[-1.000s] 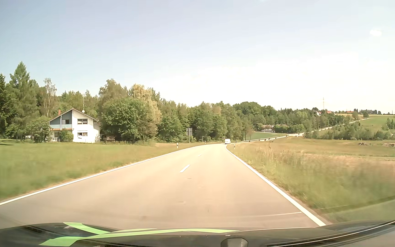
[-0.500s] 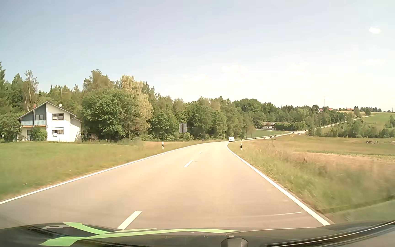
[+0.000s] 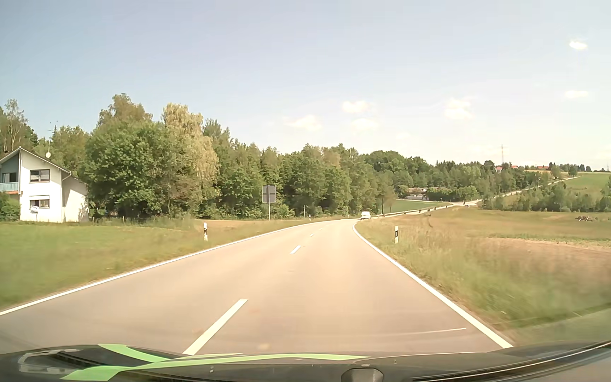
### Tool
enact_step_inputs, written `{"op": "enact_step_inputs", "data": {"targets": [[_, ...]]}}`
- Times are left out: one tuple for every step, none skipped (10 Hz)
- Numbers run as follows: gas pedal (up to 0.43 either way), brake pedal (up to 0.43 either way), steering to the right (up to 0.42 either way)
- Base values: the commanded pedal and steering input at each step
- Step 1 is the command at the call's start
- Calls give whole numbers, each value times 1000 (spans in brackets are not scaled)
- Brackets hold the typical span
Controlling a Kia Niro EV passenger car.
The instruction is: Follow the waypoints while adhering to traffic rules and regulations
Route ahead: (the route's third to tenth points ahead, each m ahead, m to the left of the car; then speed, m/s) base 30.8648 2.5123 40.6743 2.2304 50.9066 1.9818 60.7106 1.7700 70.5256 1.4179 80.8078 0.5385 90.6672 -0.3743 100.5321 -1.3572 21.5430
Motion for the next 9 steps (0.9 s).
{"op": "enact_step_inputs", "data": {"targets": [[0, 0, 0], [0, 0, 0], [0, 0, 0], [8, 0, 0], [28, 0, 1], [47, 0, 2], [67, 0, 3], [87, 0, 3], [87, 0, 3]]}}
